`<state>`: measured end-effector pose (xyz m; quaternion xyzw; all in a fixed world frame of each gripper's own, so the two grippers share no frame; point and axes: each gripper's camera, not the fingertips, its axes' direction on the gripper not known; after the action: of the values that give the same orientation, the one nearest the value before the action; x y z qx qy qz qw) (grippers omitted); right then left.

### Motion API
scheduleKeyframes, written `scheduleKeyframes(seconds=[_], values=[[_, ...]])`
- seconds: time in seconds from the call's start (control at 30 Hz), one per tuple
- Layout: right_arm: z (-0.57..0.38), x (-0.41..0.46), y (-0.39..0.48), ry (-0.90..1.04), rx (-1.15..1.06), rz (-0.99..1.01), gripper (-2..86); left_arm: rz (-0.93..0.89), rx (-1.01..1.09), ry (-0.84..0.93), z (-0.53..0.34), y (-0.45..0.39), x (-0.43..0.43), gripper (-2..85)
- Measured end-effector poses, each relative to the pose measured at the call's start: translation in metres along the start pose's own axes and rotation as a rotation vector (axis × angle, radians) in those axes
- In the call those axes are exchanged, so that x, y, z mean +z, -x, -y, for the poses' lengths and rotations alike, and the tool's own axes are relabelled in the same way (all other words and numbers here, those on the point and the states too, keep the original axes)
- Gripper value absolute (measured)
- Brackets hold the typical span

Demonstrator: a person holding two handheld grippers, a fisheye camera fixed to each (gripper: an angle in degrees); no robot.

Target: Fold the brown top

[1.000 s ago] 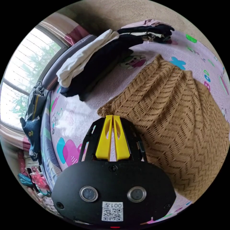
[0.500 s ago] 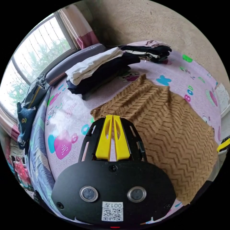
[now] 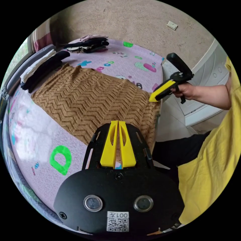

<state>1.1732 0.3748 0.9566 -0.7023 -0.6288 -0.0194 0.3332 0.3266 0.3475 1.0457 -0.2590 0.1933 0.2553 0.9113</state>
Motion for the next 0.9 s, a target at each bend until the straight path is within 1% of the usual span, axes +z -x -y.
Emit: scheduleKeyframes(seconds=[0.03, 0.13, 0.23, 0.47, 0.57, 0.67, 0.73, 0.77, 0.83, 0.9], values=[[-0.002, 0.005, -0.002, 0.033, -0.005, 0.005, 0.3, -0.026, -0.007, 0.012, -0.008, -0.003, 0.003, -1.3], [-0.012, 0.013, -0.007, 0.101, -0.024, -0.016, 0.3, -0.010, -0.026, 0.074, -0.028, -0.002, 0.017, -1.3], [-0.017, 0.011, -0.012, 0.112, -0.031, -0.007, 0.2, -0.004, -0.062, 0.108, -0.043, 0.005, 0.025, -1.3], [-0.026, 0.006, -0.022, 0.135, -0.046, 0.007, 0.4, -0.012, -0.139, 0.109, -0.053, 0.026, 0.028, -1.3], [-0.029, -0.002, -0.031, 0.129, -0.027, 0.044, 0.6, -0.050, -0.192, 0.109, -0.058, 0.039, 0.026, -1.4], [-0.033, -0.029, -0.048, 0.043, -0.008, 0.124, 1.1, -0.111, -0.316, 0.056, -0.063, 0.060, 0.009, -1.4], [-0.037, -0.044, -0.066, -0.002, 0.030, 0.165, 1.7, -0.170, -0.473, -0.006, -0.076, 0.083, -0.004, -1.1], [-0.040, -0.051, -0.077, -0.018, 0.050, 0.180, 2.3, -0.186, -0.514, -0.019, -0.080, 0.089, -0.006, -1.0], [-0.043, -0.056, -0.093, -0.008, 0.078, 0.186, 3.7, -0.220, -0.669, -0.055, -0.100, 0.110, -0.009, -0.7], [-0.045, -0.056, -0.106, 0.019, 0.101, 0.211, 5.3, -0.235, -0.752, -0.061, -0.113, 0.123, -0.008, 0.0]])
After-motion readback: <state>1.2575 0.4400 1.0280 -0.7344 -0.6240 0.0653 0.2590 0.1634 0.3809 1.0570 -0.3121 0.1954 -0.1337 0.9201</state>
